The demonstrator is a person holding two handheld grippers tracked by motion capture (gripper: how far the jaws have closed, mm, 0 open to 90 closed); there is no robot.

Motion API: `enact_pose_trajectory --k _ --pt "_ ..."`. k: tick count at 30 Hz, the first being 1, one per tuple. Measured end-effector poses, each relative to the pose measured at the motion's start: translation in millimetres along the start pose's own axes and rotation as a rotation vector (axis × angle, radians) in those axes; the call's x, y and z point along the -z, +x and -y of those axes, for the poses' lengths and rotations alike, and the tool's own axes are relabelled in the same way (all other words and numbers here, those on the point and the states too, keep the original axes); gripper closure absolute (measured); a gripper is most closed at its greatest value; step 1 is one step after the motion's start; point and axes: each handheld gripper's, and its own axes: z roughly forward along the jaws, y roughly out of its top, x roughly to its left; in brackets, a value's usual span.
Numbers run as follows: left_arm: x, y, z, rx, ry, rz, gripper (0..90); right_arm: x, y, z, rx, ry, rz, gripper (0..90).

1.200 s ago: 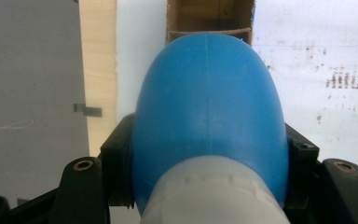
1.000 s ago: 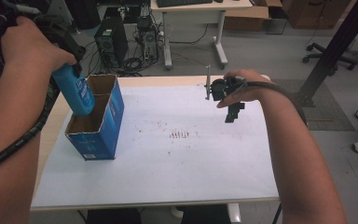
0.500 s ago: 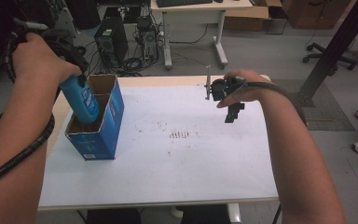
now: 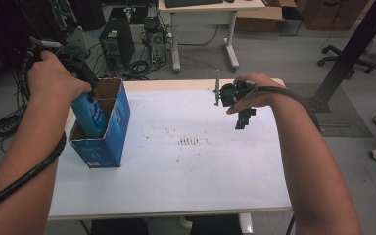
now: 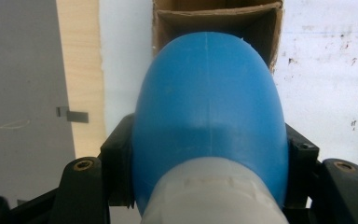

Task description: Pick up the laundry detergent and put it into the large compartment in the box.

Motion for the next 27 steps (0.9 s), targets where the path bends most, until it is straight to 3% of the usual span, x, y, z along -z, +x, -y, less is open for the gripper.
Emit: enact_pose_trajectory --k 27 --pt "-53.0 -11.1 3.4 -0.023 -0.001 -0.006 37.8 -2.8 2.0 -3.4 0.003 -0.014 -0.001 7.6"
